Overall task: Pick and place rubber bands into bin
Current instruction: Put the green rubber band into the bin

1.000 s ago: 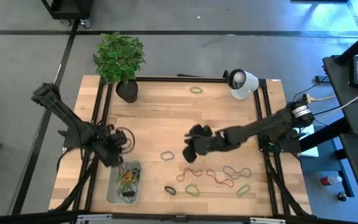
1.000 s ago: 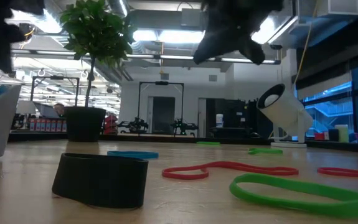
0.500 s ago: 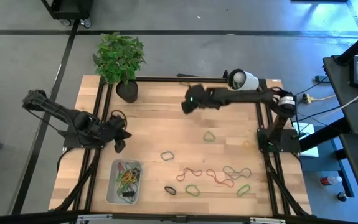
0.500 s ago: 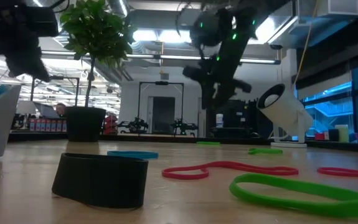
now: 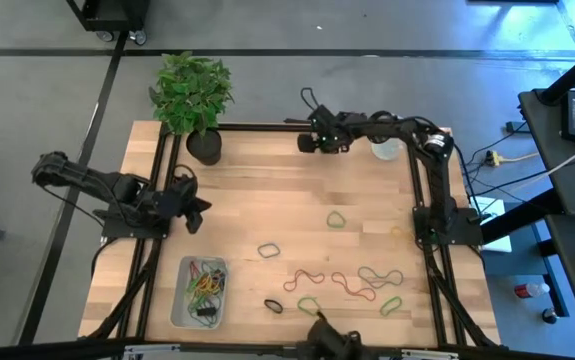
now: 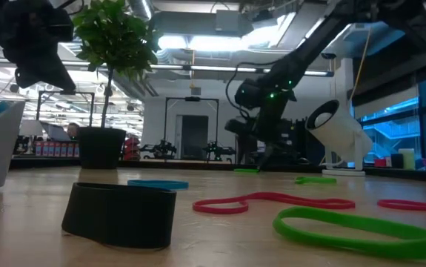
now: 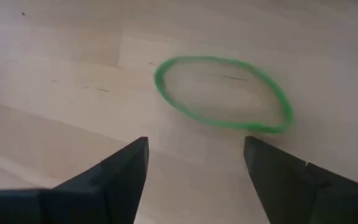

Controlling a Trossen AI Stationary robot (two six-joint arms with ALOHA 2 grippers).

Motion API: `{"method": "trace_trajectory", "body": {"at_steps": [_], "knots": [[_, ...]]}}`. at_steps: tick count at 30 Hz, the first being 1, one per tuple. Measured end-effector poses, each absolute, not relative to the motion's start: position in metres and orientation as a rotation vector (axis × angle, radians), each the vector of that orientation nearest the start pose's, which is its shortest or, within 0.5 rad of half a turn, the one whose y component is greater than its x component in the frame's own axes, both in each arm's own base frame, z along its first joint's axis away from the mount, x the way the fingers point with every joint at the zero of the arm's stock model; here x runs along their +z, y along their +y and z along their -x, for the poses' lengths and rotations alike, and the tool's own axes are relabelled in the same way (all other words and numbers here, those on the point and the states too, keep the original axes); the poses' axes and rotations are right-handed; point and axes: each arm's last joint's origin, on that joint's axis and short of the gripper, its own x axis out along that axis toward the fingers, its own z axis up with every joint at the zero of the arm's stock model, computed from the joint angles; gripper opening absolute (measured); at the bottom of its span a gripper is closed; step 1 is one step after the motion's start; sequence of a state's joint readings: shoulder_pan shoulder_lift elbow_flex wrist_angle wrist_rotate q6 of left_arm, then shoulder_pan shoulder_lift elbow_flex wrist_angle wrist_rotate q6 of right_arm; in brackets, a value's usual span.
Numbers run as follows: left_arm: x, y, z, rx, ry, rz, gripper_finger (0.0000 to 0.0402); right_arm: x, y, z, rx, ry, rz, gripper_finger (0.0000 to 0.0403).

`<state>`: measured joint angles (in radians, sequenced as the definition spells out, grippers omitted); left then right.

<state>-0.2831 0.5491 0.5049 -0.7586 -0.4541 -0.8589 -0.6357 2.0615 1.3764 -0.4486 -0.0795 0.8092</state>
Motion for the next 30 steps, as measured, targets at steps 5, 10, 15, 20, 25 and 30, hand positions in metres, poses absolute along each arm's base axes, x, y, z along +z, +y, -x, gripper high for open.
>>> {"method": "trace_trajectory", "body": {"at_steps": [5,10,15,20,25,30], "knots": [[0.223,-0.014,-0.107,0.493,0.618,0.533,0.0003,0.157,-0.252,-0.337,-0.886,0.817,-1.112,0.0249],[0.222,-0.011,-0.107,0.519,0.616,0.536,0.0002,0.174,-0.263,-0.346,-0.899,0.752,-1.039,0.0233],[0.222,-0.009,-0.106,0.539,0.621,0.537,0.0005,0.143,-0.278,-0.342,-0.889,0.835,-1.162,0.0210],[0.222,-0.009,-0.106,0.540,0.623,0.536,0.0001,0.117,-0.278,-0.342,-0.821,0.933,-1.264,0.0184],[0.222,-0.009,-0.106,0.539,0.624,0.536,0.0005,0.116,-0.267,-0.343,-0.758,1.011,-1.275,0.0159],[0.221,-0.009,-0.106,0.536,0.628,0.537,0.0001,0.122,-0.238,-0.346,-0.665,1.166,-1.278,0.0142]]}}
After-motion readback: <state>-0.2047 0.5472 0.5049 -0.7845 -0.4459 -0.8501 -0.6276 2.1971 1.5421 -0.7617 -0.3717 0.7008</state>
